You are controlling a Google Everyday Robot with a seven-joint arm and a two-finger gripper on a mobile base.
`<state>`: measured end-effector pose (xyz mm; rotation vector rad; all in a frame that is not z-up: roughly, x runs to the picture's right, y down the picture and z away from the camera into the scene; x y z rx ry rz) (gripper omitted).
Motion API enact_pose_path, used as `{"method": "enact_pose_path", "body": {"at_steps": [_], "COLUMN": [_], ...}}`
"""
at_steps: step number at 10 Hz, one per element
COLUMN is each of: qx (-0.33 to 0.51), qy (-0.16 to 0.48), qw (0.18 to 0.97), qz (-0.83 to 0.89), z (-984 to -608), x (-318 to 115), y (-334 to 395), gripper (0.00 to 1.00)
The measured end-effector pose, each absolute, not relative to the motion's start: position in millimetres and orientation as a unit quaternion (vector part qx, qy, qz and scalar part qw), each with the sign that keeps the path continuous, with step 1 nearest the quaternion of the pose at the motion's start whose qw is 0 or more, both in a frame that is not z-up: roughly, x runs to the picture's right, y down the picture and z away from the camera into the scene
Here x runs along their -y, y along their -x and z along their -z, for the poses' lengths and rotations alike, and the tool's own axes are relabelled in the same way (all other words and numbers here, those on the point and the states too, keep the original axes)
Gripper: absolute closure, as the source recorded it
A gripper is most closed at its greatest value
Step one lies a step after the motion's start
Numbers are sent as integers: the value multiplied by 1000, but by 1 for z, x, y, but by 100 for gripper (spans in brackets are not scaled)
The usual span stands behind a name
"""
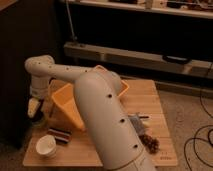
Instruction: Stack cups on top of each other
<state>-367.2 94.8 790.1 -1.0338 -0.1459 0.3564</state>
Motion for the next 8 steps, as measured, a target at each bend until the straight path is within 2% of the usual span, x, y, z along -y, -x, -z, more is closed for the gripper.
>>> {"method": "enact_pose_path", "body": {"at_steps": [3,8], "qx": [66,56], "qy": [496,501], "qw": [850,849], "qz": [-164,-159], "z": [-800,-817], "x": [-102,-113], "y": [374,376], "gripper": [44,46]}}
